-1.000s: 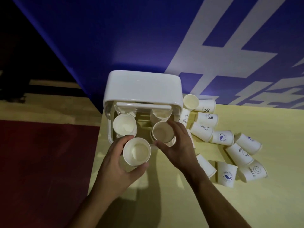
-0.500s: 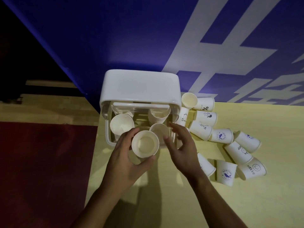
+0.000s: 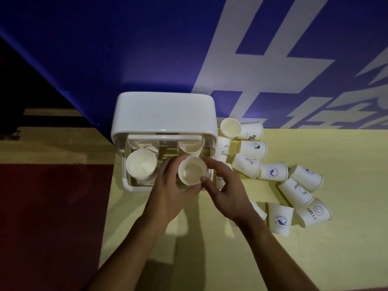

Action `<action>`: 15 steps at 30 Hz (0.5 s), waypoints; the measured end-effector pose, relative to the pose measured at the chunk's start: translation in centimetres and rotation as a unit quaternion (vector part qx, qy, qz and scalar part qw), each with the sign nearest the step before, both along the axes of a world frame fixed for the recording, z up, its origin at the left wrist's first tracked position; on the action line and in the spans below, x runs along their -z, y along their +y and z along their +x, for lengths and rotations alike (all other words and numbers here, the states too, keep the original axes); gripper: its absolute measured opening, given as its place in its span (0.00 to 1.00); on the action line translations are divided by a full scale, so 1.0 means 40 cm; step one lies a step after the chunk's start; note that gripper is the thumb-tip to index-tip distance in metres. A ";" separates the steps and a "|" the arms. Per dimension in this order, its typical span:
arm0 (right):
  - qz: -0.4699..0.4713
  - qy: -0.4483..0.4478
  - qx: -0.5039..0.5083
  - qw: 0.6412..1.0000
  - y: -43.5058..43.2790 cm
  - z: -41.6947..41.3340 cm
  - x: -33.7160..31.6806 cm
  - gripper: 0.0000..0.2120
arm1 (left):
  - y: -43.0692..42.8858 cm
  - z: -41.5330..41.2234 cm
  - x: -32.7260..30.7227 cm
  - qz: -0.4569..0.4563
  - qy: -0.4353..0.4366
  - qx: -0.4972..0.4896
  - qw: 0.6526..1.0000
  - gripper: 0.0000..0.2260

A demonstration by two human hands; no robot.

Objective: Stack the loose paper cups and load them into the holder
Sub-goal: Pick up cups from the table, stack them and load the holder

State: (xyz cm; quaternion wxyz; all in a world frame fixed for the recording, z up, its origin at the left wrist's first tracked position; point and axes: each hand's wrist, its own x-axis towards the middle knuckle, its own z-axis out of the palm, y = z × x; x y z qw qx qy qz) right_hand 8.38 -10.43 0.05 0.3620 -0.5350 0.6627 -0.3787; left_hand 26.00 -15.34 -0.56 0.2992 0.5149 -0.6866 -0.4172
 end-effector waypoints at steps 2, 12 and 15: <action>0.013 0.018 -0.006 1.000 -0.006 -0.002 0.030 0.20 | -0.003 -0.005 0.025 0.001 -0.023 -0.011 1.000 0.34; 0.047 0.099 -0.003 0.994 -0.026 0.018 0.092 0.21 | -0.018 -0.016 0.103 0.077 -0.063 -0.010 0.995 0.38; 0.059 0.079 0.011 0.995 -0.025 0.028 0.095 0.22 | -0.023 -0.008 0.108 0.079 -0.062 -0.006 0.995 0.38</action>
